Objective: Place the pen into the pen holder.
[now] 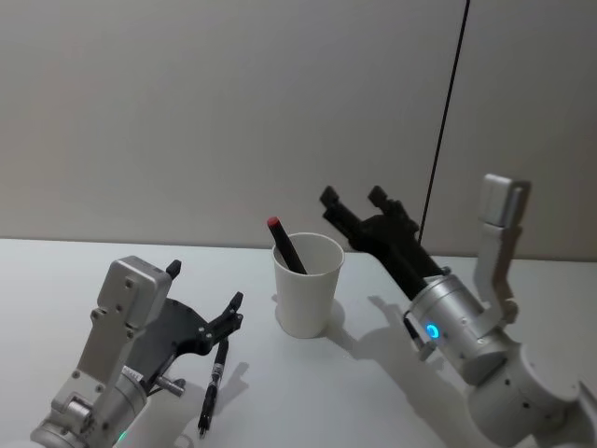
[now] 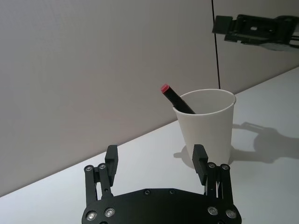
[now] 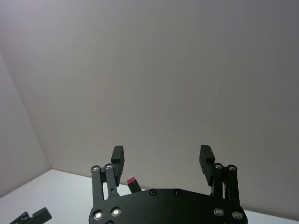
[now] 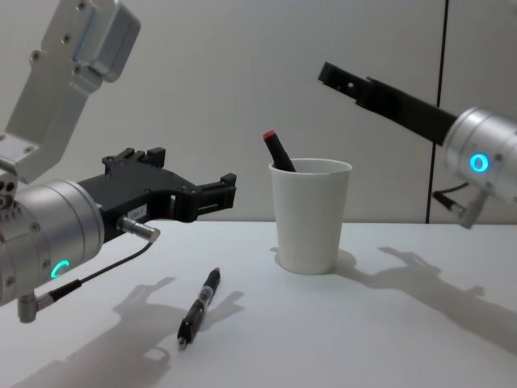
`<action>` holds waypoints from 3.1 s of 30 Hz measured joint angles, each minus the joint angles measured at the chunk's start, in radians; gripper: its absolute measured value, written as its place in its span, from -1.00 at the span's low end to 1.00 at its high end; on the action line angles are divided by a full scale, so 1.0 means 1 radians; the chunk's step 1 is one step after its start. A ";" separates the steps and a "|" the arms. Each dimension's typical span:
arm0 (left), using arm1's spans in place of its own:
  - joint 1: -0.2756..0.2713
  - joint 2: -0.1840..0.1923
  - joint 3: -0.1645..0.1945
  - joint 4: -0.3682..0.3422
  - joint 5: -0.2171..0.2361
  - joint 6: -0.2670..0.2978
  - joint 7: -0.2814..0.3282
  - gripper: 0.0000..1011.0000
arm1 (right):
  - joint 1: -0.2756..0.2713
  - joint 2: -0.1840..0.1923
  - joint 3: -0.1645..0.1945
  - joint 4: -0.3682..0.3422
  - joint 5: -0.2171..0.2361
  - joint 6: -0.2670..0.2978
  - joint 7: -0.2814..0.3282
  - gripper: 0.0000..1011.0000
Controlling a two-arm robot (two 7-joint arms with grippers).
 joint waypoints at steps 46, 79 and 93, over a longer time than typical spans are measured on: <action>0.000 0.000 0.000 0.000 0.000 0.000 0.000 0.98 | -0.368 0.188 0.022 -0.415 -0.184 0.086 -0.235 0.98; 0.002 -0.001 -0.003 -0.003 -0.004 0.005 -0.005 0.98 | -0.475 0.246 0.021 -0.526 -0.259 0.097 -0.306 0.98; 0.039 0.011 -0.029 -0.068 -0.074 0.129 -0.045 0.98 | -0.475 0.246 0.021 -0.526 -0.259 0.096 -0.306 0.98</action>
